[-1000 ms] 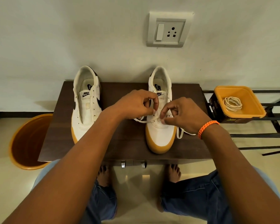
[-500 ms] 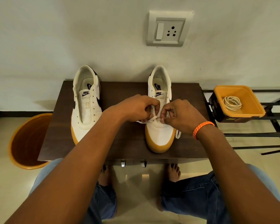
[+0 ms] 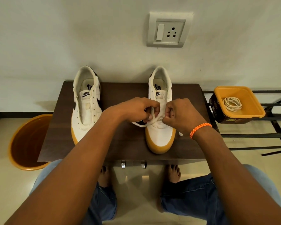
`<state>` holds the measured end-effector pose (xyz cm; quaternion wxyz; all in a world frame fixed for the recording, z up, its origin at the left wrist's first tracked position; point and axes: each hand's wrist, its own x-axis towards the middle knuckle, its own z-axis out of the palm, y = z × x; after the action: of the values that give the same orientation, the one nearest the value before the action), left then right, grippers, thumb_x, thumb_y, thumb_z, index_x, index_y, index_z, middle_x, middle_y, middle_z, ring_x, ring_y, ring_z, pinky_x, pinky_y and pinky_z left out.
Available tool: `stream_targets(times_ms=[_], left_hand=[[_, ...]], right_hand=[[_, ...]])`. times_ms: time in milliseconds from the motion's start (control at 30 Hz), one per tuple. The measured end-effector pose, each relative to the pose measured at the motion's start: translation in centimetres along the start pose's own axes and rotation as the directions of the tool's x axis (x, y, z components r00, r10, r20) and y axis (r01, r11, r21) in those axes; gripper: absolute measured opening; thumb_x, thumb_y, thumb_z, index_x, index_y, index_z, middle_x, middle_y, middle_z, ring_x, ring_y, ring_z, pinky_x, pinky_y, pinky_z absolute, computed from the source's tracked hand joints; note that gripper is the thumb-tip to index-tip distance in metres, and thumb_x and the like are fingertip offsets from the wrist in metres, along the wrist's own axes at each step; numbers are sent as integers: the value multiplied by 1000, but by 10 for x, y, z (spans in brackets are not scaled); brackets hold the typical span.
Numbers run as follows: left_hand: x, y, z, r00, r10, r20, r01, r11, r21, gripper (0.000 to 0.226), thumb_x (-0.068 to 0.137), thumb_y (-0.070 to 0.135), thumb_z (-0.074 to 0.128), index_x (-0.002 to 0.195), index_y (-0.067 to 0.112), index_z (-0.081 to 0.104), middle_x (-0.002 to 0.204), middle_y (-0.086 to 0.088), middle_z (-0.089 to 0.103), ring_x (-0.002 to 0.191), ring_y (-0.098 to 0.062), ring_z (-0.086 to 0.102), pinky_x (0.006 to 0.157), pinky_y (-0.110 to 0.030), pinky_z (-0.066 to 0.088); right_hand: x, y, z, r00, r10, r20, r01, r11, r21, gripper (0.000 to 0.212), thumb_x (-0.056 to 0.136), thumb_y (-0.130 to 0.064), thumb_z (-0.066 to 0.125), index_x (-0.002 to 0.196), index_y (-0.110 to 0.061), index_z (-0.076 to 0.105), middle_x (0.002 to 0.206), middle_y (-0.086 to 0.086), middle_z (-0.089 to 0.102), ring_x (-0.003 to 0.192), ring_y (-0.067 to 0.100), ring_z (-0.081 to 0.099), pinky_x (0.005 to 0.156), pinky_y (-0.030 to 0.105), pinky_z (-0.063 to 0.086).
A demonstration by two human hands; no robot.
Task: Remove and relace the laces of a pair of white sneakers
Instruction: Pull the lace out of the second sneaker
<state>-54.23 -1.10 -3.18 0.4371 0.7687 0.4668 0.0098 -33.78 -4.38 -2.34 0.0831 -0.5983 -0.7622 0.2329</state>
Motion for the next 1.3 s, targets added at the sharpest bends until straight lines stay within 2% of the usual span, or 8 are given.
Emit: stream_targets(times_ms=[200, 400, 633, 767, 933, 1100, 1200, 1300], left_hand=[[0, 0, 0, 1000, -3, -19, 3, 1000, -29, 29, 99, 3, 63, 107, 30, 69, 90, 3, 73, 79, -6, 71, 76, -30, 57], [-5, 1, -2, 1000, -7, -28, 4, 995, -99, 53, 95, -11, 49, 115, 32, 70, 84, -4, 78, 86, -18, 77, 95, -47, 61], [-8, 5, -2, 995, 14, -103, -27, 991, -129, 66, 98, -9, 43, 131, 48, 39, 82, -3, 79, 74, -20, 78, 89, -52, 63], [-11, 2, -7, 987, -3, -160, -26, 983, -181, 46, 102, -5, 45, 124, 35, 46, 86, -3, 79, 75, -22, 78, 83, -44, 64], [-7, -11, -11, 947, -142, -288, 138, 990, -32, 19, 104, 9, 52, 105, 23, 64, 96, 2, 71, 85, -21, 70, 76, -38, 58], [-7, -28, -15, 937, -256, -237, 270, 963, 27, 21, 105, 16, 53, 95, 32, 63, 96, 5, 63, 85, -13, 59, 72, -31, 44], [-11, -32, -19, 930, -283, -237, 282, 959, -36, 18, 105, 16, 57, 97, 28, 67, 95, 3, 67, 90, -18, 63, 78, -36, 49], [-16, -33, -22, 928, -259, -269, 248, 966, -74, 16, 105, 23, 61, 116, 21, 72, 109, -5, 74, 98, -23, 68, 86, -38, 56]], right_hand=[[-2, 21, -10, 996, 77, -46, -71, 991, 117, 17, 81, -10, 81, 74, -14, 67, 66, 2, 66, 65, 20, 68, 69, 42, 62], [-5, 36, -16, 984, 134, 121, -147, 984, 105, 44, 77, -14, 87, 109, -22, 58, 75, 1, 61, 63, 15, 56, 62, 31, 49], [-2, 32, -8, 984, 126, 123, -132, 990, 39, 14, 87, -28, 83, 77, -23, 73, 68, -3, 67, 62, 12, 62, 63, 32, 53], [-6, 24, -20, 964, 56, 260, -119, 964, 236, 6, 89, -12, 76, 83, -10, 75, 63, 5, 69, 53, 15, 61, 58, 32, 55], [-13, -3, -38, 903, -95, 419, -260, 657, 708, 18, 102, -6, 57, 106, 12, 60, 70, 22, 64, 52, 25, 63, 44, 26, 47], [-10, -37, -34, 941, -240, 237, -183, 228, 956, 5, 103, -12, 53, 102, -7, 55, 83, 23, 69, 73, 33, 73, 51, 27, 53], [-8, -46, -29, 962, -242, 130, -133, 3, 991, 9, 106, -14, 47, 103, -11, 56, 92, 18, 71, 87, 32, 76, 58, 27, 56], [-2, -49, -22, 984, -167, 69, -69, 2, 998, 11, 108, -16, 48, 105, -11, 57, 101, 19, 72, 96, 34, 75, 61, 29, 56]])
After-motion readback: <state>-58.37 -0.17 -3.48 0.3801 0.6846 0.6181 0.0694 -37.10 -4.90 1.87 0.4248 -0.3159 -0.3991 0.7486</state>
